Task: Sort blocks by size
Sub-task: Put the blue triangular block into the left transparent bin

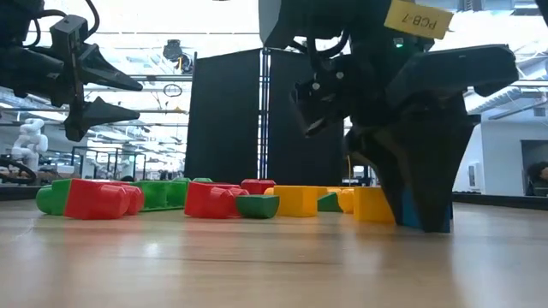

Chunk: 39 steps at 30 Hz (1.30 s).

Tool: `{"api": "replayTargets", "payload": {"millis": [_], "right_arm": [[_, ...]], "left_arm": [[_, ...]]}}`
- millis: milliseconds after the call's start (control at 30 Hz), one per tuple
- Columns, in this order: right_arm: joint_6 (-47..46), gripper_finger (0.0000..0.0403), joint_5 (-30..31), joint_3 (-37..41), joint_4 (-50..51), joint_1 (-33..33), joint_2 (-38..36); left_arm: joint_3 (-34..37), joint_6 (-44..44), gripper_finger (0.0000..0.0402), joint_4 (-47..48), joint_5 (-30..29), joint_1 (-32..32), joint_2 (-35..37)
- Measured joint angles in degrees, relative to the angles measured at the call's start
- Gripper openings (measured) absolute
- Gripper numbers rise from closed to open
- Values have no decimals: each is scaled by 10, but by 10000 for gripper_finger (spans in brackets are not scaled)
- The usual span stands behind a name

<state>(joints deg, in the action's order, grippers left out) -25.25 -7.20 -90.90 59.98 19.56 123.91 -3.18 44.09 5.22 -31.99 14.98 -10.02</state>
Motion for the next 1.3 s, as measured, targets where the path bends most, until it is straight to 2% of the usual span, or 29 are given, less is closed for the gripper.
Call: {"api": "replayTargets", "payload": {"millis": [433,800,1000,1133,1300], "right_arm": [[-69,206,6,5,21,0,-6],[-119,206,31,5,45,-8,-80],[-206,206,30,4,27,3,-84],[-294,206,59,4,5,18,-82],[-320,206,85,4,6,24,-81]], "left_arm": [[0,0,255,0,0,0,0],[0,-1,255,0,0,0,0],[0,-10,255,0,0,0,0],[0,-10,255,0,0,0,0],[0,-11,255,0,1,0,0]]}}
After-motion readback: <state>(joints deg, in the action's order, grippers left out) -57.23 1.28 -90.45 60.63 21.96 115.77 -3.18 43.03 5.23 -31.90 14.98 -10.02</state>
